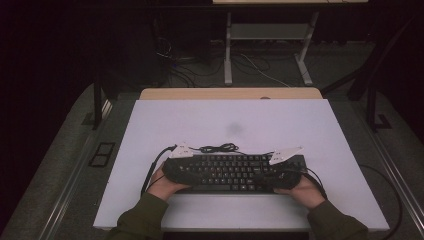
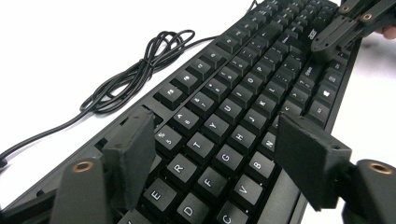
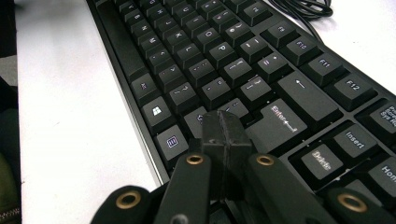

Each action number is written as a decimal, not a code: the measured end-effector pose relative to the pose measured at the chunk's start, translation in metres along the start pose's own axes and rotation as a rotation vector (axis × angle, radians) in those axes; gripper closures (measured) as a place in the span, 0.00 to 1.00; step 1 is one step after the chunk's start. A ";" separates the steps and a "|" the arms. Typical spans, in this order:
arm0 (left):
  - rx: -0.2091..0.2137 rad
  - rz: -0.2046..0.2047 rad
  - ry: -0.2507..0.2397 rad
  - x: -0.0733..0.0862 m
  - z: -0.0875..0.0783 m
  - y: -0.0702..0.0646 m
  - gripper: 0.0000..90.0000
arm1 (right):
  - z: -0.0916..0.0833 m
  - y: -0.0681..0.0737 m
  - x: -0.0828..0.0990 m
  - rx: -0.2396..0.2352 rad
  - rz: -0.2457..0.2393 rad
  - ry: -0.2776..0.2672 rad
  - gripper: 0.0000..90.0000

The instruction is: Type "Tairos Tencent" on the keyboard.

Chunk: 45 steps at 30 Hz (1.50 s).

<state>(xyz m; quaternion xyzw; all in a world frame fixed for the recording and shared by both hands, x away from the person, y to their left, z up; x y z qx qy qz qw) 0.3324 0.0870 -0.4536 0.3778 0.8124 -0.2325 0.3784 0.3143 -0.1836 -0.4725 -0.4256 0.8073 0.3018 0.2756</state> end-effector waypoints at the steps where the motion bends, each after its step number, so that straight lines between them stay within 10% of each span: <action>1: 0.002 -0.006 -0.002 -0.001 0.000 0.000 0.33 | 0.000 0.000 0.000 0.000 0.003 -0.001 1.00; 17: -0.001 -0.008 0.013 -0.007 0.007 0.006 0.99 | 0.001 0.000 0.000 0.003 0.002 -0.002 1.00; 35: 0.001 0.023 0.111 0.001 0.022 0.006 0.99 | 0.001 0.000 -0.001 0.007 -0.004 0.001 1.00; 45: 0.013 -0.007 0.064 -0.002 0.016 0.008 0.99 | 0.000 0.000 -0.001 0.005 0.000 0.000 1.00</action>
Point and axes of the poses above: each handheld gripper's, and its own axes: z roughly forward along the jaws, x roughly out of its underside, y roughly to its left, the point moved 5 cm from there along z, roughly forward along the jaws, and after that the axes turned 4 degrees about -x, right-handed, at the moved point
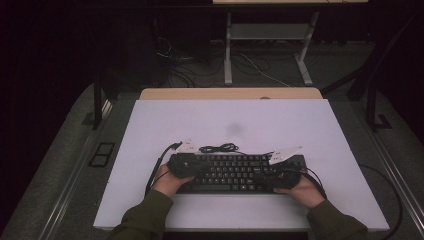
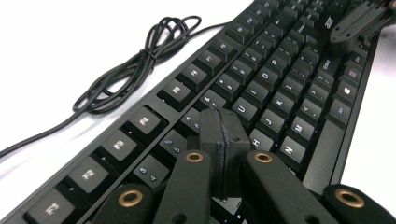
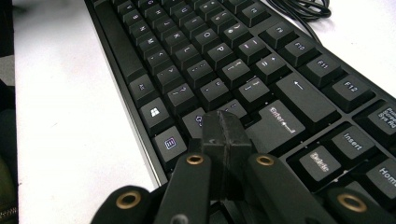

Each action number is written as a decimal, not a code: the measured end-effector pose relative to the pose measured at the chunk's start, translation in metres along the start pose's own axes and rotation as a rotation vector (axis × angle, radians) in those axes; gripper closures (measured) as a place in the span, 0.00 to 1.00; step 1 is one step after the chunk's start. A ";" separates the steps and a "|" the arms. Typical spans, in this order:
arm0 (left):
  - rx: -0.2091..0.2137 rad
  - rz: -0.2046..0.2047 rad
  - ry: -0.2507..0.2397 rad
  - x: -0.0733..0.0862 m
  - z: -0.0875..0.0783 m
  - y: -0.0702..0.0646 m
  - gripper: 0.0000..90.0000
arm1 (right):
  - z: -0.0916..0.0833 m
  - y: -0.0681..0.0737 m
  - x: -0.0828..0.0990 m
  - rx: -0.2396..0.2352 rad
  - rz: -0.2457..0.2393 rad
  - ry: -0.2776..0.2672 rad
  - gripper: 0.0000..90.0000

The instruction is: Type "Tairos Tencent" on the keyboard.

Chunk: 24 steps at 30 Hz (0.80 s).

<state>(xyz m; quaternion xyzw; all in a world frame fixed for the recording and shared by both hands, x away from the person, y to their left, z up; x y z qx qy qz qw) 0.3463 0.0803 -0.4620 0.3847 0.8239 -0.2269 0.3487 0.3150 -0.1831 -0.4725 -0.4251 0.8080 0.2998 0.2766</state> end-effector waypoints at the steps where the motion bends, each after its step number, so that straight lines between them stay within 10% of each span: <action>1: -0.003 -0.005 -0.007 0.000 -0.001 0.000 0.99 | 0.000 0.000 0.000 0.000 0.000 -0.001 1.00; 9: -0.005 -0.021 -0.040 0.000 -0.010 0.001 0.80 | 0.000 0.000 0.000 -0.002 -0.002 -0.001 1.00; 17: -0.042 -0.027 -0.042 0.004 -0.011 0.000 0.29 | 0.000 0.000 0.000 0.000 -0.004 -0.001 1.00; 24: -0.037 -0.035 -0.051 0.005 -0.012 0.000 0.25 | -0.001 -0.001 -0.001 -0.001 -0.005 -0.002 1.00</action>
Point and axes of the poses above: each handheld gripper's, and its own axes: z roughly forward along the jaws, x roughly out of its underside, y roughly to its left, the point moved 5 cm from there along z, roughly forward along the jaws, and after that the axes turned 4 degrees about -x, right-handed, at the moved point
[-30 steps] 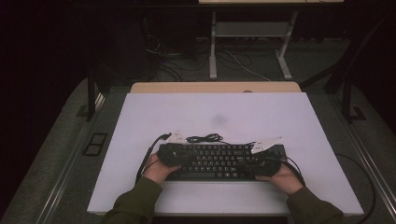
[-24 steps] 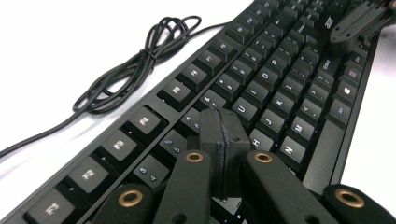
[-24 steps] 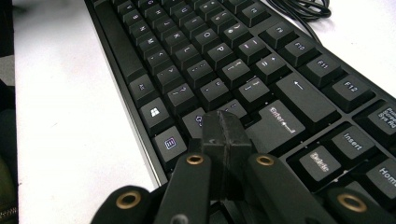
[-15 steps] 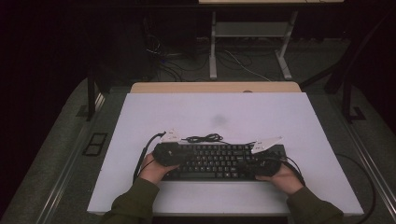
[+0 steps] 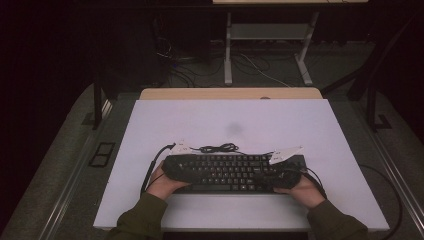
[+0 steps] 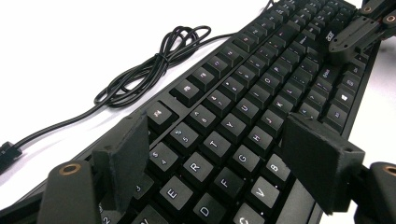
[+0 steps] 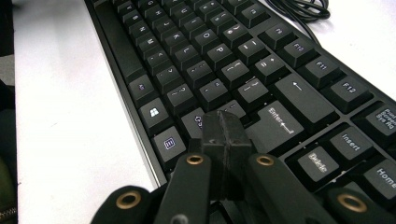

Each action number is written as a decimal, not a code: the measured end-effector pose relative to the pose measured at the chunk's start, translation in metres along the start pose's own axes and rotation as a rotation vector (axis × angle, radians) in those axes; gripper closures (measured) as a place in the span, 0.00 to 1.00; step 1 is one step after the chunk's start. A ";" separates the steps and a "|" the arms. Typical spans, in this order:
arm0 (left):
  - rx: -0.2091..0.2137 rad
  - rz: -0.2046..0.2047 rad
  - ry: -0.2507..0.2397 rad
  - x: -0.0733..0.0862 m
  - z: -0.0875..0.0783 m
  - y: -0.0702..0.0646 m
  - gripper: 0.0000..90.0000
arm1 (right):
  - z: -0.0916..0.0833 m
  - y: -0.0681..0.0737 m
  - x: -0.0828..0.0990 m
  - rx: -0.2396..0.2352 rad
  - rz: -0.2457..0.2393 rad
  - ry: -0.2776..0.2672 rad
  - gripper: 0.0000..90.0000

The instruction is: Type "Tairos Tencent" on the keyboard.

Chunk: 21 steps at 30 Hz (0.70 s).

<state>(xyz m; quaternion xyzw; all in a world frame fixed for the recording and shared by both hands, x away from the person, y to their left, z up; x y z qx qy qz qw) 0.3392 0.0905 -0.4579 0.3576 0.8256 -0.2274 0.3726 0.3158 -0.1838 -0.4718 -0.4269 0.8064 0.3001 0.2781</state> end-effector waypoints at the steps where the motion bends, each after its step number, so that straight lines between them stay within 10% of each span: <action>1: 0.000 0.003 0.001 0.000 0.000 0.000 0.25 | 0.000 0.000 0.000 0.001 -0.003 -0.004 1.00; 10: 0.002 0.001 -0.012 0.002 -0.002 0.000 0.25 | -0.009 -0.002 -0.006 -0.020 0.018 -0.077 0.98; 21: -0.006 -0.010 -0.022 0.005 -0.007 0.002 0.25 | -0.007 -0.004 -0.012 -0.016 0.045 -0.123 0.49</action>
Point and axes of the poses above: each handheld gripper's, and its own axes: z roughly forward along the jaws, x roughly out of its underside, y roughly to its left, the point moved 5 cm from there along z, roughly forward along the jaws, and after that the axes turned 4 degrees about -x, right-handed, at the moved point
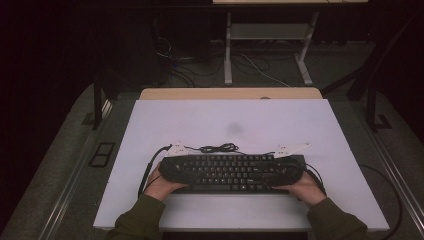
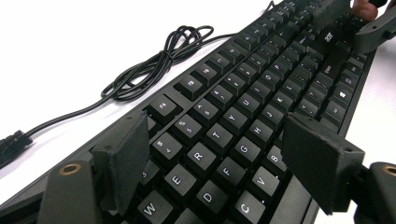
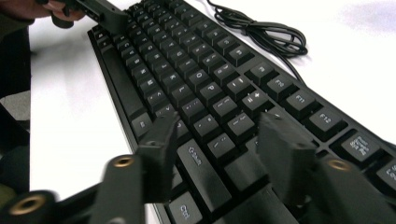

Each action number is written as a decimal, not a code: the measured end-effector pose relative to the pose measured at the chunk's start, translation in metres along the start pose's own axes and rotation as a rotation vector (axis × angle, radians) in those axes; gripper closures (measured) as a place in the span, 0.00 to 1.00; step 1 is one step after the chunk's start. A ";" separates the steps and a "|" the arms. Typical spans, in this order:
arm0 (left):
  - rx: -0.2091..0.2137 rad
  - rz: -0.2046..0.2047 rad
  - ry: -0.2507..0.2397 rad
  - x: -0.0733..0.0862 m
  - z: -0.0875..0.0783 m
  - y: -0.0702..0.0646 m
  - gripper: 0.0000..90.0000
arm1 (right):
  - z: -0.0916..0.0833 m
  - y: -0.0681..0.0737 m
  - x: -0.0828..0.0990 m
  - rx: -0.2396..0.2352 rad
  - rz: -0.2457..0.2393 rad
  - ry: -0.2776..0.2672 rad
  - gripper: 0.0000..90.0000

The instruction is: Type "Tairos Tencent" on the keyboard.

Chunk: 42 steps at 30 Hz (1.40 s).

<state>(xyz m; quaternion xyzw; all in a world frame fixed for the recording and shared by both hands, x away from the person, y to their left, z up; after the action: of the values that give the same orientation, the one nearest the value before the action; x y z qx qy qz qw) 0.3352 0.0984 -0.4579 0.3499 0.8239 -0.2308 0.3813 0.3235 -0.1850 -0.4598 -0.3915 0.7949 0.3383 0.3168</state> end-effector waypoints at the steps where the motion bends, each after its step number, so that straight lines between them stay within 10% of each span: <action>1: -0.001 -0.001 0.003 0.001 -0.001 0.000 0.25 | 0.001 0.000 -0.001 0.001 0.003 -0.007 0.47; 24: -0.066 -0.044 -0.002 0.012 -0.013 0.008 0.35 | 0.022 0.005 -0.023 -0.027 -0.025 -0.024 0.37; 42: -0.121 -0.066 0.000 0.016 -0.019 0.017 0.83 | 0.040 0.010 -0.032 -0.063 -0.060 -0.005 0.37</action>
<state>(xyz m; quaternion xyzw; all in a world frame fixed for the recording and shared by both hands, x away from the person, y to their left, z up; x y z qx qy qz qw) 0.3314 0.1283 -0.4609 0.2988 0.8476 -0.1928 0.3938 0.3407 -0.1362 -0.4551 -0.4239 0.7710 0.3545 0.3165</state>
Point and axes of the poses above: each handheld gripper's, and its own axes: z roughly forward along the jaws, x roughly out of its underside, y roughly to its left, the point moved 5 cm from there along z, roughly forward along the jaws, and after that the axes turned 4 degrees about -x, right-handed, at the moved point
